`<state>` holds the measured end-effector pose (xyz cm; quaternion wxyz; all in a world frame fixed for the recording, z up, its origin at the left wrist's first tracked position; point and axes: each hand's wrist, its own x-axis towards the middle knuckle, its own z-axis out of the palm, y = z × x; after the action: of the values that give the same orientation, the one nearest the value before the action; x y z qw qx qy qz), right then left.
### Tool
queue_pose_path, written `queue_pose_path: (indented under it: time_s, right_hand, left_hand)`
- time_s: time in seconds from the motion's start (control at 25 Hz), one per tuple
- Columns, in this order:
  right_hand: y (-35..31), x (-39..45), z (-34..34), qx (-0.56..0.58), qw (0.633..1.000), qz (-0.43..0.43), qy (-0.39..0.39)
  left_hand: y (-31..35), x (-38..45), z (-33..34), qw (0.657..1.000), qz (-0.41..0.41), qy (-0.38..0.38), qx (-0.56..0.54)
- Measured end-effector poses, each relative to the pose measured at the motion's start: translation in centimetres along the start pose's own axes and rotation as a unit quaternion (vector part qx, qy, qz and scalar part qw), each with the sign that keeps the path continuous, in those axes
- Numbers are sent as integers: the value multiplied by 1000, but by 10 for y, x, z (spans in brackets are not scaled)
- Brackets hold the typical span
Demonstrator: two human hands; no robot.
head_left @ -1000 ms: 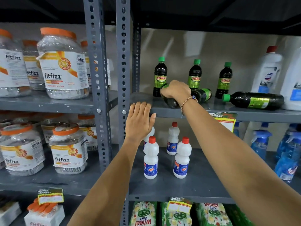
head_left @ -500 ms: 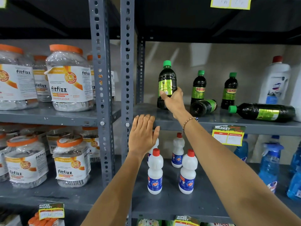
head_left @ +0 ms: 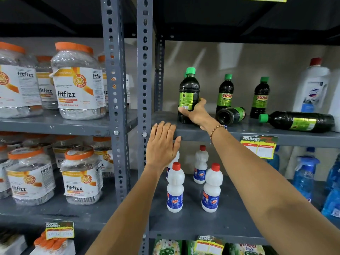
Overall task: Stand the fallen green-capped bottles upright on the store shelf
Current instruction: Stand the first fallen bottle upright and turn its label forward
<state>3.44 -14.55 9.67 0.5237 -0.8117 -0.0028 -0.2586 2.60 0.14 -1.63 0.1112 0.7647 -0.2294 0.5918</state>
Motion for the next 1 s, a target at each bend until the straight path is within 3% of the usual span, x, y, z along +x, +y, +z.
queue_pose_path:
  time_s: [0.16,0.44,0.6,0.8,1.0]
  right_hand:
    - [-4,-6,-3,1,1000,25,-7]
    - [-5,-12,-2,-133,988,-28,80]
    - [-5,-10,-4,-110,993,13,38]
    - [-1,-4,-2,-137,989,16,45]
    - [1,0,-4,-60,997,53,18]
  left_hand:
    - [-1,-2,-3,1000,-2,-19,-5]
    - [0,-3,-3,1000,-6,-12,7]
    - [0,-3,-4,1000,-7,-10,4]
    - [-1,-3,-1,1000,0,12,11]
    - [-1,-3,0,1000,3,18,21]
